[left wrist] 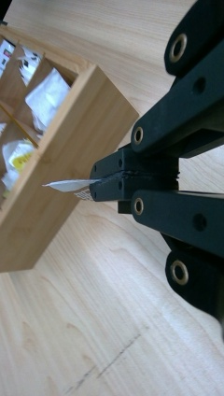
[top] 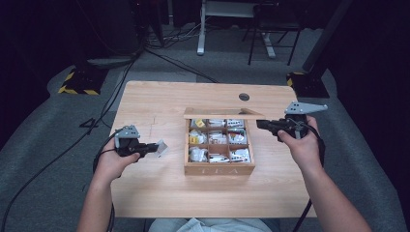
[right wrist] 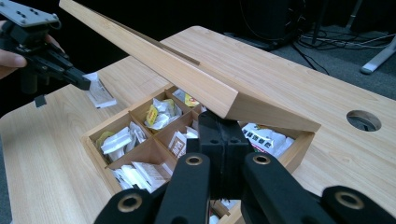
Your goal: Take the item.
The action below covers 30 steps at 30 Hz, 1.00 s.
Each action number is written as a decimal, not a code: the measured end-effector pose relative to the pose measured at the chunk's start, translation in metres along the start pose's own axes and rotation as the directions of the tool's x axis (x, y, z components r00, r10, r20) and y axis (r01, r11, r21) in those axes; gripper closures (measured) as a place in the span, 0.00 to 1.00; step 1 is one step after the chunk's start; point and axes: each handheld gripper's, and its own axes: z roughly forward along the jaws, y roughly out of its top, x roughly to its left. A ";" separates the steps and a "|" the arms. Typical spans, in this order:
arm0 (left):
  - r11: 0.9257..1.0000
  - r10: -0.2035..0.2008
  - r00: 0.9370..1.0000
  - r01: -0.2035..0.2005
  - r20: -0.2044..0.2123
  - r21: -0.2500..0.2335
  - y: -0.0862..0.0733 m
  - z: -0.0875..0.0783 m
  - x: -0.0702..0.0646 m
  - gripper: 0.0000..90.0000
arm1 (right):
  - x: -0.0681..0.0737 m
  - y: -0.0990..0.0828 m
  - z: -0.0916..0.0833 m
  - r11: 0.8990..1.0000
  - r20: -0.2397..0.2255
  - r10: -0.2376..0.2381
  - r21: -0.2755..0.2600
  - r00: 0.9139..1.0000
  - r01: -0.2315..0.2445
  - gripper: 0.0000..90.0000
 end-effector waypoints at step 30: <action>0.993 -0.117 0.992 0.117 -0.041 0.022 -0.023 0.019 0.026 0.97 | 0.000 -0.001 0.002 1.000 0.000 0.001 0.011 1.000 -0.001 1.00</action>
